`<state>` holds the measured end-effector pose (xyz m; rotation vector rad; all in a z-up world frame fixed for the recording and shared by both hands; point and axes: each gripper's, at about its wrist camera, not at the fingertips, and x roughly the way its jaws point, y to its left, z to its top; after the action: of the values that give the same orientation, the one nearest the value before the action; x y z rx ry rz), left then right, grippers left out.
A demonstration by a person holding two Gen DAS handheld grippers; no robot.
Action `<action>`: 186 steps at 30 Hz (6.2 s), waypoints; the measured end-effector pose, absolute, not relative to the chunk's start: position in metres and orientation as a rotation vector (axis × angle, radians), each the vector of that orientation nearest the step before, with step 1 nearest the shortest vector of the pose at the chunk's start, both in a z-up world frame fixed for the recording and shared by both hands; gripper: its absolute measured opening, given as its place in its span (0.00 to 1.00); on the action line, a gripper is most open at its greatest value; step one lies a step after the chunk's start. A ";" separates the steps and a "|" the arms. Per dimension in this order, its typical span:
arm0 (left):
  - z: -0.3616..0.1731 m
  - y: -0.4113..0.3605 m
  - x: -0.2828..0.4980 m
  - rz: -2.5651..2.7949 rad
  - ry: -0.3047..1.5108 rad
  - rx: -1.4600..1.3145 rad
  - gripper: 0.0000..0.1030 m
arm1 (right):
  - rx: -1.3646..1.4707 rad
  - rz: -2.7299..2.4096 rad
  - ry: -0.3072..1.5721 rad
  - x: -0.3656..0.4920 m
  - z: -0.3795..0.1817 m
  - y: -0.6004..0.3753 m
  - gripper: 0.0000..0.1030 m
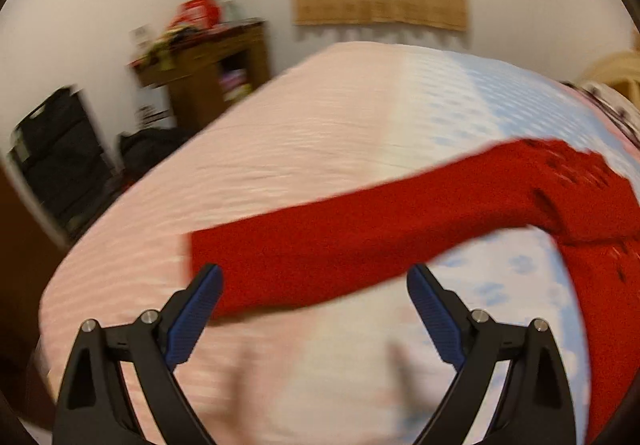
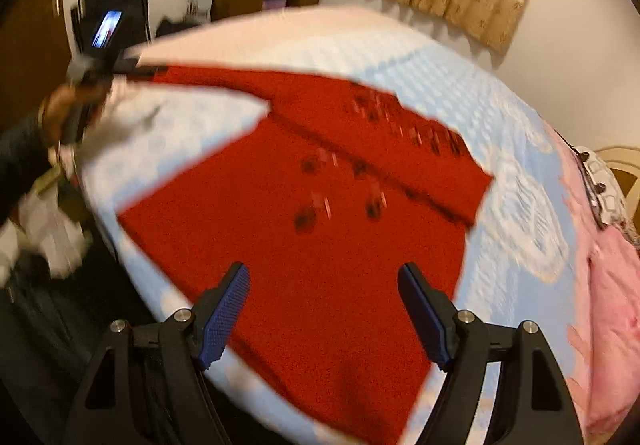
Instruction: Fold small clothes
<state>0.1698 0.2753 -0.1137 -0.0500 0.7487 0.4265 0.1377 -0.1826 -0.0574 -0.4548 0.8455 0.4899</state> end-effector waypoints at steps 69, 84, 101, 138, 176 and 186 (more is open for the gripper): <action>0.044 0.088 0.308 -0.198 0.628 -0.208 0.13 | -0.107 0.553 0.865 0.170 -0.117 -0.181 0.75; 0.015 -0.023 0.354 -0.320 0.697 -0.157 0.13 | 0.019 0.496 0.938 0.178 -0.153 -0.220 0.75; -0.048 -0.077 0.342 -0.309 0.665 0.085 0.70 | 0.026 0.488 0.939 0.173 -0.163 -0.225 0.76; -0.176 0.118 0.308 0.014 0.889 -0.039 0.95 | -0.027 0.147 1.002 0.390 -0.139 -0.274 0.62; -0.137 0.125 0.291 0.055 0.828 -0.061 1.00 | -0.053 0.108 0.874 0.380 -0.130 -0.297 0.64; -0.177 0.107 0.340 0.066 0.900 0.003 1.00 | -0.089 0.201 1.031 0.408 -0.174 -0.269 0.64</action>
<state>0.3400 0.1070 -0.1767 0.0026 0.9003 0.0662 0.4077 -0.2686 -0.1736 -0.0887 1.0313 0.2014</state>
